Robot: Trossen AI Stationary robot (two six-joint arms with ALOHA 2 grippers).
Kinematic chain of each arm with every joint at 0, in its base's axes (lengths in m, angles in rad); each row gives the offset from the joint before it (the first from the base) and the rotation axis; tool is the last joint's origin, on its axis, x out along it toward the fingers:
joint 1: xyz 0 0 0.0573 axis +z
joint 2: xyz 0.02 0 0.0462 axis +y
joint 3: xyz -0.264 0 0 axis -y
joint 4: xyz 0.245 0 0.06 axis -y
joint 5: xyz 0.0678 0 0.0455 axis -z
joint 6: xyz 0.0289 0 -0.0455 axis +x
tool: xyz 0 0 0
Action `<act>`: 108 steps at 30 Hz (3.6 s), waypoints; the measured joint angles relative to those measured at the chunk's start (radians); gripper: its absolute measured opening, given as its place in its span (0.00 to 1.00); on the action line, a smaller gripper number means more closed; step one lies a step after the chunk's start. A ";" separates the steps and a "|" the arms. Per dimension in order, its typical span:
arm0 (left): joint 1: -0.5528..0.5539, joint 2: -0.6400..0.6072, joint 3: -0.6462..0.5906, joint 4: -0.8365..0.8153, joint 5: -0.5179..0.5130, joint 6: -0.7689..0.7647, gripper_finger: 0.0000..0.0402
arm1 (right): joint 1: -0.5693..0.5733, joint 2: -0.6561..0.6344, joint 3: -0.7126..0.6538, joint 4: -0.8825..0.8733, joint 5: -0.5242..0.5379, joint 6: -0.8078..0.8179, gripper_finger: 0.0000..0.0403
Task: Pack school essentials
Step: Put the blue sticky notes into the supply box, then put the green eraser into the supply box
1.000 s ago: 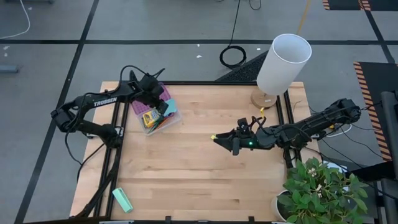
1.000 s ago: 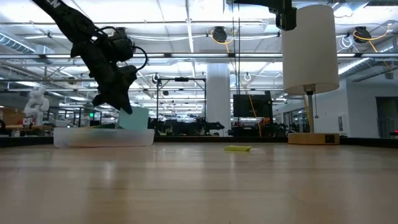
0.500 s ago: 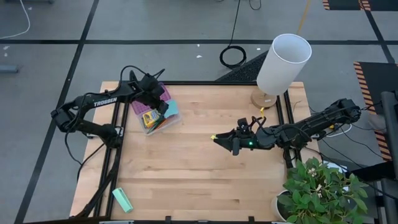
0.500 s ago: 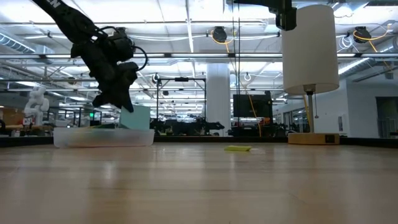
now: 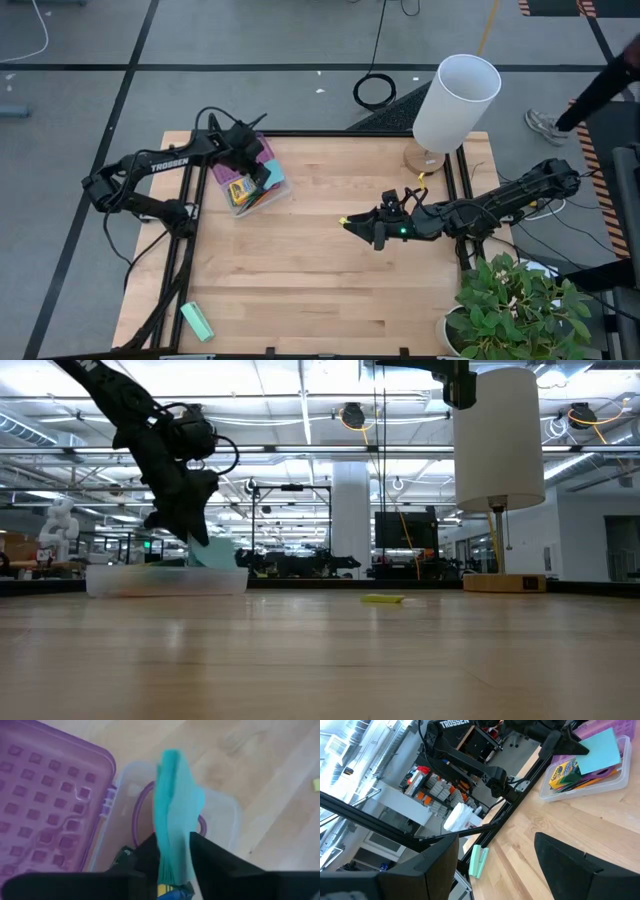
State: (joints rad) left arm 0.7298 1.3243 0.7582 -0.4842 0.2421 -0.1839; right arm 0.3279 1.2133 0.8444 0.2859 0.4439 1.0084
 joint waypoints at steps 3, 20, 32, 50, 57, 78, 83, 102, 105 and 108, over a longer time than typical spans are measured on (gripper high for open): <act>-0.015 0.000 0.000 0.000 -0.053 0.000 0.36 | 0.000 0.000 0.000 0.000 0.000 0.000 0.63; -0.023 -0.013 0.099 -0.152 -0.225 0.058 0.58 | 0.001 0.000 0.000 0.000 -0.024 0.022 0.63; -0.052 0.106 0.148 -0.161 -0.251 0.022 0.35 | 0.001 0.000 0.000 0.000 -0.029 0.030 0.63; -0.141 0.214 0.153 -0.088 -0.246 0.097 0.01 | 0.001 0.000 0.000 0.000 -0.030 0.079 0.63; -0.143 0.058 0.161 -0.147 -0.245 0.035 0.06 | 0.001 0.000 0.000 -0.010 -0.029 0.085 0.63; -0.718 -0.358 0.170 -0.135 -0.279 -0.495 0.06 | -0.214 0.000 0.000 -0.342 -0.267 -0.264 0.63; -0.934 -0.311 0.170 -0.073 -0.437 -0.701 0.06 | -0.247 0.000 -0.037 -0.365 -0.262 -0.536 0.63; -1.065 -0.001 0.172 0.420 -0.682 -0.970 0.06 | -0.327 0.111 -0.344 -0.025 -0.288 -0.762 0.63; -1.054 0.001 0.171 0.432 -0.682 -0.954 0.06 | -0.325 0.175 -0.345 0.032 -0.288 -0.763 0.63; -1.036 0.000 0.172 0.436 -0.664 -0.946 0.06 | -0.310 0.243 -0.345 0.109 -0.288 -0.760 0.63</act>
State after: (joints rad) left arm -0.3058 1.3244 0.9298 -0.0479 -0.4215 -1.1297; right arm 0.0182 1.4564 0.4995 0.3946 0.1562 0.2489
